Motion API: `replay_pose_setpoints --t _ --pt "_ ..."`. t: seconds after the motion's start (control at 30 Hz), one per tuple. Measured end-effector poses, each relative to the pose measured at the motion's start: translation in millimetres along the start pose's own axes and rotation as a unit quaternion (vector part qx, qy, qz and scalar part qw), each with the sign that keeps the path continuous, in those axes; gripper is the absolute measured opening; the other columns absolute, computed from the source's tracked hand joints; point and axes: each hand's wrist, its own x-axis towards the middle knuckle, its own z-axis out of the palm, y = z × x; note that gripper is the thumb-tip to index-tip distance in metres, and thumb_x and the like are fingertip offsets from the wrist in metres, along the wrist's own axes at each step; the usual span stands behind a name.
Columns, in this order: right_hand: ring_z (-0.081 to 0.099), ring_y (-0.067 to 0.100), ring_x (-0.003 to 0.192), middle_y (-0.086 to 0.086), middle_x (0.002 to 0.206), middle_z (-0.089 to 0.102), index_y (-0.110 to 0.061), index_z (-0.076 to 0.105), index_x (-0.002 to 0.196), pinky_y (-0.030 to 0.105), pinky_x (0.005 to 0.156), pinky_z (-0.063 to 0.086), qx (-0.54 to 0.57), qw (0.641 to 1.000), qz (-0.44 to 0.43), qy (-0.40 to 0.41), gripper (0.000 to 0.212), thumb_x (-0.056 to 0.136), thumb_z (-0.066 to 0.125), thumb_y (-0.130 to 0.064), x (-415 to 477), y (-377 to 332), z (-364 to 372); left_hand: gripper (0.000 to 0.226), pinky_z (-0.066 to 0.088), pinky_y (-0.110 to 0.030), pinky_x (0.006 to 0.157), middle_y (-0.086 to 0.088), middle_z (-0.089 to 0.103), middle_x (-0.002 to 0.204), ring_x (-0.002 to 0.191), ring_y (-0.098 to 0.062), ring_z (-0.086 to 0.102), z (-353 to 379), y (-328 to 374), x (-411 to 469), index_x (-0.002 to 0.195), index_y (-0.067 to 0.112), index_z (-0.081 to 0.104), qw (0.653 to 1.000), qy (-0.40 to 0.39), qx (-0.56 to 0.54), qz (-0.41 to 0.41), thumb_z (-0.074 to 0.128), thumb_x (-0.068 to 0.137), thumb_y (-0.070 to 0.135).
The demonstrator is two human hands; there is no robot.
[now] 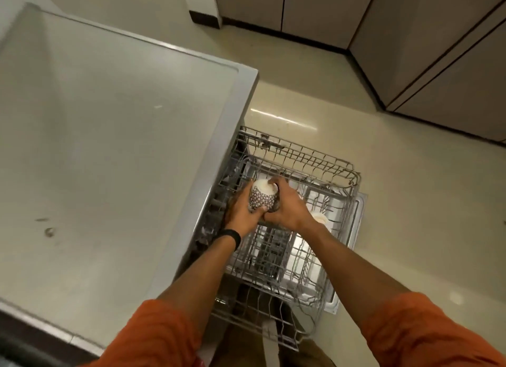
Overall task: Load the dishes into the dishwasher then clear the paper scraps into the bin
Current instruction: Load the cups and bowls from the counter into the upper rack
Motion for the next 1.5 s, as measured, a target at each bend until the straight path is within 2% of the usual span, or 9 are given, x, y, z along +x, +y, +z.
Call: replay_pose_setpoints --t 0.07,0.2,0.37,0.47,0.6,0.8,0.93,1.2,1.5 --pt "0.062 0.024 0.107 0.004 0.128 0.059 -0.028 0.036 0.138 0.031 0.086 0.048 -0.02 1.0 0.017 0.0 0.089 0.065 0.087 -0.032 23.6 11.4 10.6 0.08 0.043 -0.054 0.11 -0.008 0.043 0.152 0.139 -0.029 0.042 10.5 -9.8 18.7 0.158 0.034 0.03 0.999 0.022 0.012 -0.033 0.07 0.092 0.013" --pt "0.064 0.025 0.114 -0.004 0.129 0.064 -0.036 0.033 0.134 0.05 0.112 0.029 -0.088 0.996 0.03 -0.009 0.084 0.067 0.082 -0.045 52.5 26.1 33.9 0.078 0.036 -0.05 0.115 -0.01 0.035 0.158 0.145 -0.031 0.031 23.4 -35.2 41.4 0.161 0.029 0.023 0.996 0.043 0.053 -0.057 0.064 0.096 0.013" --pt "0.063 0.022 0.117 -0.005 0.139 0.057 -0.034 0.032 0.136 0.05 0.11 0.026 -0.135 0.989 0.052 -0.003 0.082 0.072 0.081 -0.049 66.0 46.8 55.3 0.079 0.025 -0.052 0.121 -0.003 0.028 0.165 0.152 -0.03 0.02 39.0 -57.5 61.2 0.162 0.026 0.019 0.995 0.015 0.079 -0.063 0.06 0.097 0.01" --pt "0.054 0.02 0.13 -0.003 0.152 0.045 -0.029 0.033 0.145 0.05 0.115 0.021 -0.18 0.983 0.038 0.011 0.083 0.079 0.077 -0.053 68.1 57.5 61.3 0.073 0.027 -0.051 0.121 0.0 0.028 0.165 0.151 -0.031 0.02 39.8 -58.3 69.4 0.161 0.025 0.021 0.993 0.018 0.096 -0.064 0.056 0.1 0.011" --pt "0.041 0.022 0.142 -0.001 0.158 0.039 -0.027 0.032 0.152 0.051 0.12 0.013 -0.215 0.976 0.028 0.006 0.083 0.084 0.077 -0.045 70.7 60.2 58.3 0.068 0.032 -0.047 0.118 -0.001 0.036 0.162 0.147 -0.029 0.025 36.8 -54.1 78.8 0.161 0.022 0.025 0.991 0.019 0.119 -0.066 0.054 0.1 0.01" --pt "0.024 0.029 0.153 0.008 0.167 0.023 -0.023 0.015 0.161 0.053 0.123 0.015 -0.233 0.971 0.026 -0.039 0.096 0.089 0.071 -0.051 53.0 55.0 54.3 0.075 0.032 -0.049 0.12 -0.004 0.026 0.167 0.15 -0.031 0.025 37.4 -52.1 69.8 0.162 0.022 0.017 0.989 0.007 0.135 -0.058 0.053 0.1 0.004" --pt "0.019 0.028 0.155 0.007 0.17 0.015 -0.022 0.011 0.163 0.05 0.124 0.019 -0.234 0.971 0.023 -0.047 0.091 0.094 0.065 -0.049 30.8 42.2 41.8 0.074 0.029 -0.046 0.121 -0.004 0.023 0.167 0.152 -0.03 0.023 35.0 -39.8 54.7 0.162 0.024 0.017 0.989 0.016 0.145 -0.037 0.052 0.1 0.004" --pt "0.036 0.029 0.147 0.004 0.166 0.026 -0.025 0.019 0.16 0.054 0.119 0.029 -0.232 0.973 0.002 -0.004 0.087 0.092 0.068 -0.046 -24.6 16.3 12.5 0.063 0.028 -0.047 0.122 -0.003 0.029 0.165 0.152 -0.025 0.022 29.6 -7.1 -7.2 0.159 0.026 0.029 0.991 0.022 0.131 0.014 0.052 0.102 0.009" --pt "0.044 0.02 0.138 -0.005 0.153 0.043 -0.031 0.036 0.15 0.05 0.11 0.04 -0.179 0.975 -0.107 0.076 0.068 0.091 0.068 -0.044 -104.7 -38.1 -18.7 0.056 0.033 -0.037 0.12 0.003 0.043 0.157 0.144 -0.017 0.035 -6.1 31.2 -118.3 0.155 0.028 0.039 0.969 0.136 0.158 0.134 0.053 0.102 0.016"
